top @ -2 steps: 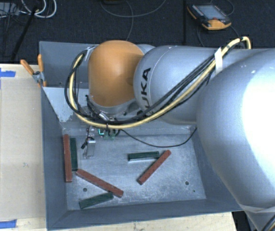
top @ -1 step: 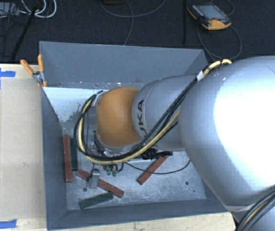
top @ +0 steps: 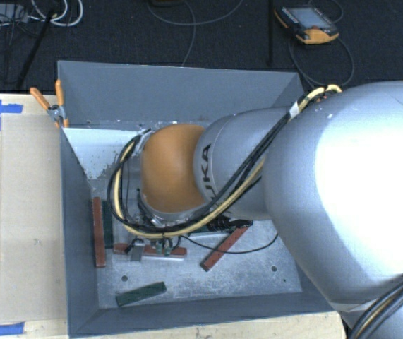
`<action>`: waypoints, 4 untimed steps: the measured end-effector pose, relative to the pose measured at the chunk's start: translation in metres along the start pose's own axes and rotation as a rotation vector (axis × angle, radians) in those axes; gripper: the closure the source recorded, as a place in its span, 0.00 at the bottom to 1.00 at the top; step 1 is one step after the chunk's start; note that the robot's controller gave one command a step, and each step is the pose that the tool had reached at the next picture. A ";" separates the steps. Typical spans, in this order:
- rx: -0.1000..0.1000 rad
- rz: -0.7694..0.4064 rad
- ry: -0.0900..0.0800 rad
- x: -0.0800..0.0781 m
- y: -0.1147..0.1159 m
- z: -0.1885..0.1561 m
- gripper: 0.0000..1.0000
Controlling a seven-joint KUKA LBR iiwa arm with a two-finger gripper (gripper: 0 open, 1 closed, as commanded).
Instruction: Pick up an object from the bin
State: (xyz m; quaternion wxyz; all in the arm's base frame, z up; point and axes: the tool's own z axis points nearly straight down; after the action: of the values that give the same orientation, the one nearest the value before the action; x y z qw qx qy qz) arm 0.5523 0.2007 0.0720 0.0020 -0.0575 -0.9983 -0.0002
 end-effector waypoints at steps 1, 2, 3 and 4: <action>-0.003 -0.040 -0.007 0.000 -0.017 -0.002 1.00; -0.008 -0.064 -0.006 -0.004 -0.024 -0.002 1.00; -0.008 -0.083 -0.005 -0.020 -0.034 -0.002 1.00; -0.004 -0.112 -0.014 -0.046 -0.002 -0.110 1.00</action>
Offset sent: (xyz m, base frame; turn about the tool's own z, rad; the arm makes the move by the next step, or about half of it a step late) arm -0.0030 -0.0182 0.0002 -0.0397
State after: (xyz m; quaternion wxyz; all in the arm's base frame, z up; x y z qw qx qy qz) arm 0.5982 0.1931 0.1822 -0.0053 -0.0017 -1.0000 -0.0021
